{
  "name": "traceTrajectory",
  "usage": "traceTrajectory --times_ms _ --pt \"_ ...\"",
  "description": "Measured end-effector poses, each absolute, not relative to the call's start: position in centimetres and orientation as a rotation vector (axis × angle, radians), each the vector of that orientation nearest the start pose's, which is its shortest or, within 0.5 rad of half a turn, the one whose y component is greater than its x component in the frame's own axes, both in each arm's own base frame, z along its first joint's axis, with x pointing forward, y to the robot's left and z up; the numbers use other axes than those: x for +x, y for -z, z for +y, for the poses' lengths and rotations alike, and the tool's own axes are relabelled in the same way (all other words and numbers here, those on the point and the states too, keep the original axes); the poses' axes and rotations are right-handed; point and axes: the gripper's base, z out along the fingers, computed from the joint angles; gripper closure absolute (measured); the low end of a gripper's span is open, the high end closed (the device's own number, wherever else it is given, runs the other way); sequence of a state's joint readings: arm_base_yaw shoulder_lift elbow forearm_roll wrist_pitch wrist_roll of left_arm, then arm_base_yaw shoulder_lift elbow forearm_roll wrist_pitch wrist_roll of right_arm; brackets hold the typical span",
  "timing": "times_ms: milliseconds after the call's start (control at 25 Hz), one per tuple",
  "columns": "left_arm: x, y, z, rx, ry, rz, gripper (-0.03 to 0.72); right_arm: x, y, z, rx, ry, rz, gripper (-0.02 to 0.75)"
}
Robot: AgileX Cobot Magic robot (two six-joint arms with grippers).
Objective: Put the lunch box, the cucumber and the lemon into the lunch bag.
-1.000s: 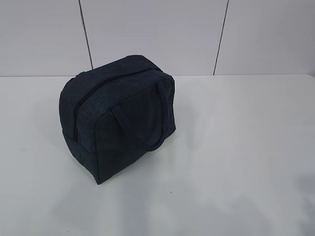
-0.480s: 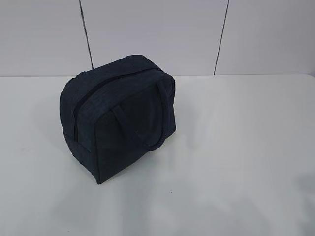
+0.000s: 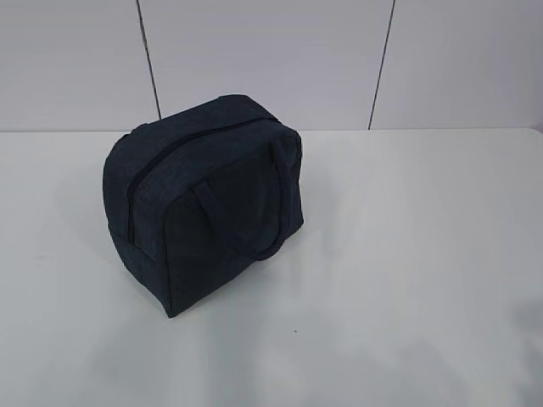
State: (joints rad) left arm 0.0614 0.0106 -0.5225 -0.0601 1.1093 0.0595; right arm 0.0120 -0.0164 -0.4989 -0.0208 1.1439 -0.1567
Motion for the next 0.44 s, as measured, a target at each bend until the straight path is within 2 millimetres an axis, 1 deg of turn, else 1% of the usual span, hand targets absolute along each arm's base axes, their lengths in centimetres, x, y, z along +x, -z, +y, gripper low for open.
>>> traceTrajectory --times_ms 440 --pt "-0.77 -27.98 -0.54 0.003 -0.001 2.079 0.393 -1.09 -27.02 -0.19 -0.176 0.112 2.107 0.172"
